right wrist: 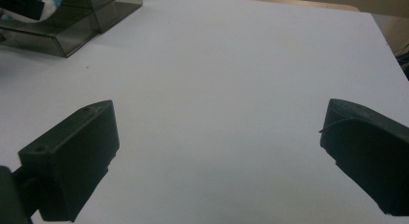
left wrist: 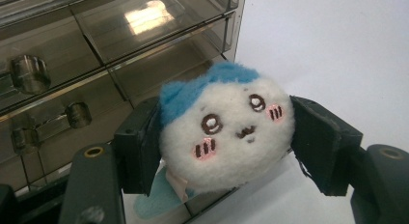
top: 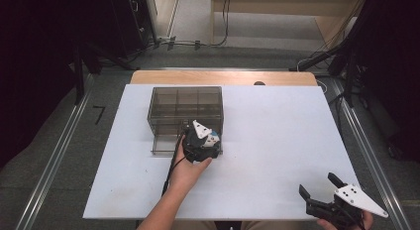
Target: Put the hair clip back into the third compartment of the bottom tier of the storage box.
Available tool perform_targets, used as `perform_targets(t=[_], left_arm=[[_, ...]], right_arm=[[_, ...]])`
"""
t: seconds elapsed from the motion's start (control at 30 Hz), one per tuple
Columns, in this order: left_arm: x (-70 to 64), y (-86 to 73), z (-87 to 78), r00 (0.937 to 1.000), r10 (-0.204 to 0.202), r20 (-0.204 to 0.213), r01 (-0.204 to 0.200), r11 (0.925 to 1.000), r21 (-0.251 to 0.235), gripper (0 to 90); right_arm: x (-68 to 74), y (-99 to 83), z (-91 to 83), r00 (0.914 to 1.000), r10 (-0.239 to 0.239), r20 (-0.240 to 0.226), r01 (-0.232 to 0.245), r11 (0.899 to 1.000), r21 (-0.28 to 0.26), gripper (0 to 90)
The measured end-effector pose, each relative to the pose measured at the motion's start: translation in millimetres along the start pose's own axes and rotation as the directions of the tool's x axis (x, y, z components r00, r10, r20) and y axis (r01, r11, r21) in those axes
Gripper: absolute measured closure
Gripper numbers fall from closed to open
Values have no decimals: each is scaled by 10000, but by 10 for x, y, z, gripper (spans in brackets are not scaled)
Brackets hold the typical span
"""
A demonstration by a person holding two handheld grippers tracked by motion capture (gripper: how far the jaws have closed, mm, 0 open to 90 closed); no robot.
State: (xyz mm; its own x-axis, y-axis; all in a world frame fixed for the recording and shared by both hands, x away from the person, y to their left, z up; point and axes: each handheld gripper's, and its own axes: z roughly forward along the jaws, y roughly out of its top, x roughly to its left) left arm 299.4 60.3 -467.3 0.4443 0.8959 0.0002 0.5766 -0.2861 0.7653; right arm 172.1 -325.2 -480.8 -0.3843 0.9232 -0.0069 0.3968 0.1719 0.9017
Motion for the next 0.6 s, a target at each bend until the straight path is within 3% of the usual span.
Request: perform_targets(t=[0.37,0.6], left_arm=[[-22,1,43,10000,-34,62,33,9999,132,303],[-32,7,33,9997,-206,98,206,9998,-10,225]], right_arm=[[-1,-1,3,10000,4,-35,-4,10000,8,0],[0,0,1,10000,-1,-17,1,10000,8,0]])
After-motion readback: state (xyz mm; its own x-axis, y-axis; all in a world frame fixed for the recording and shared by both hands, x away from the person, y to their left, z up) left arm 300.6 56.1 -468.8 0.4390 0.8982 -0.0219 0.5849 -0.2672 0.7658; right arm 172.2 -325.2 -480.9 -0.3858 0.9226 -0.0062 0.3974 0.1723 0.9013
